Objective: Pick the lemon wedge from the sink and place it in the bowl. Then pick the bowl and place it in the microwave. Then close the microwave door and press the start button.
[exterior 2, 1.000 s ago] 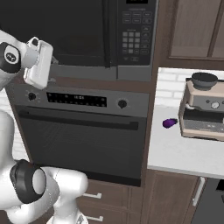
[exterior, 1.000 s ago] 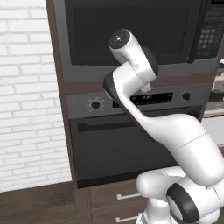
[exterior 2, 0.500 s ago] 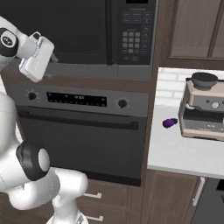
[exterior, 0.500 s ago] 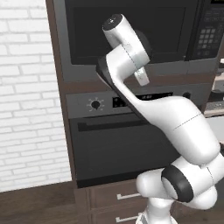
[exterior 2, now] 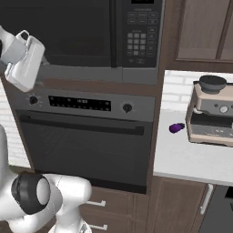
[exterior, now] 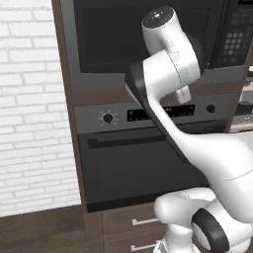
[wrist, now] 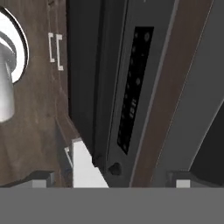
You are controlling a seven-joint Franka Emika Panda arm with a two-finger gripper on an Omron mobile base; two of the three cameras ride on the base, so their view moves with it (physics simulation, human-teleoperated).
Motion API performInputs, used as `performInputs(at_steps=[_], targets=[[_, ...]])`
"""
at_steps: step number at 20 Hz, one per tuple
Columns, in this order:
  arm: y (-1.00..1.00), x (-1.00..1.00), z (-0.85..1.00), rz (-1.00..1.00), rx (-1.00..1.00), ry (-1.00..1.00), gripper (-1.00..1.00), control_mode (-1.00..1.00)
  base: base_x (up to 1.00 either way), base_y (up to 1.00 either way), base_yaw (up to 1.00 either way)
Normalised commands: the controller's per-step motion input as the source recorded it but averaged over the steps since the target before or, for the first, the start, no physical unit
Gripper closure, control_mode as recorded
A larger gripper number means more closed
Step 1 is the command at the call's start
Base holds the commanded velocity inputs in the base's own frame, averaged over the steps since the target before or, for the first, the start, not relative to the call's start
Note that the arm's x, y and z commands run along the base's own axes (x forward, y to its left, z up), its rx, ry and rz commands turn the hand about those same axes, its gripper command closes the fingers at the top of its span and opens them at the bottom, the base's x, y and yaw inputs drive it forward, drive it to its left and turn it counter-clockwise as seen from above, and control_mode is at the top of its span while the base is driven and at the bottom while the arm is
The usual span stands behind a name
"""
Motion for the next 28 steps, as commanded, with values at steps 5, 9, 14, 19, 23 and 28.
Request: performInputs(at_steps=[5,9,14,19,23,28], targets=[[-0.98,-0.65,-0.09,0.24,0.13,-0.3,-1.0,-1.0,0.0,0.0,0.0],[-1.0,-0.03,0.32,0.3,0.1,-0.28,-1.0,-1.0,0.0,0.0,0.0],[-0.99,0.11,0.52,0.34,0.1,-0.24,-1.0,-1.0,0.0,0.0,0.0],[-0.65,0.47,0.27,0.24,0.1,-0.15,1.0,-1.0,0.0,0.0,0.0],[-0.29,0.24,0.0,0.06,0.08,-0.17,1.0,-1.0,0.0,0.0,0.0],[-0.21,0.14,-0.05,-0.05,0.18,-0.17,1.0,-1.0,0.0,0.0,0.0]])
